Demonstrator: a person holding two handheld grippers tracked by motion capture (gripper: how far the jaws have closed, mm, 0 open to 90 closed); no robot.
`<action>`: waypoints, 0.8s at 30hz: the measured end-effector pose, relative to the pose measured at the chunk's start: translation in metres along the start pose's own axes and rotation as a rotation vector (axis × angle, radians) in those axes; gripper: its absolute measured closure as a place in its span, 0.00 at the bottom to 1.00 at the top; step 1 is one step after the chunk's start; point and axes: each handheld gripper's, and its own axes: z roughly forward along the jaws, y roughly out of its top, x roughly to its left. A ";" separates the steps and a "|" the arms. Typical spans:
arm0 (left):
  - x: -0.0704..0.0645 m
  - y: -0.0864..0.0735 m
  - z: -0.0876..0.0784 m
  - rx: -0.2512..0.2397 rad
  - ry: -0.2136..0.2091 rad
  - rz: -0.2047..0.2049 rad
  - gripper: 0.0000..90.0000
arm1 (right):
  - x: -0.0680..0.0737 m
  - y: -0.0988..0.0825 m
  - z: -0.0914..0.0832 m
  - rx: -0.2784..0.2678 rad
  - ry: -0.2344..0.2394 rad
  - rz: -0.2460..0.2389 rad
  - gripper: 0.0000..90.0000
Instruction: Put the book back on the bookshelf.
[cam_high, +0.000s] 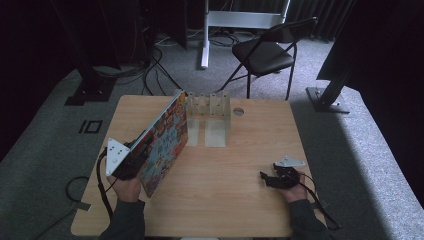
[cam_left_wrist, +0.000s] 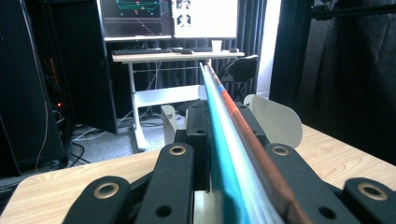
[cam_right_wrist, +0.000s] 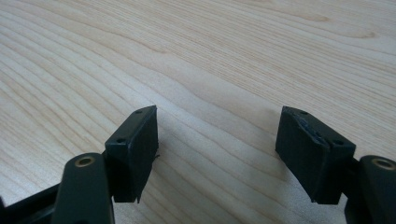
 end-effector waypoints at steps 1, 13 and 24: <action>0.000 0.000 0.000 0.000 0.000 0.000 0.89 | 0.000 0.000 0.000 0.000 0.000 0.000 0.33; -0.002 0.001 0.006 0.000 0.017 0.001 0.89 | 0.000 0.000 0.000 0.000 -0.001 0.001 0.32; -0.008 0.000 0.013 -0.007 0.054 -0.002 0.89 | 0.000 0.000 0.000 0.002 -0.001 0.002 0.31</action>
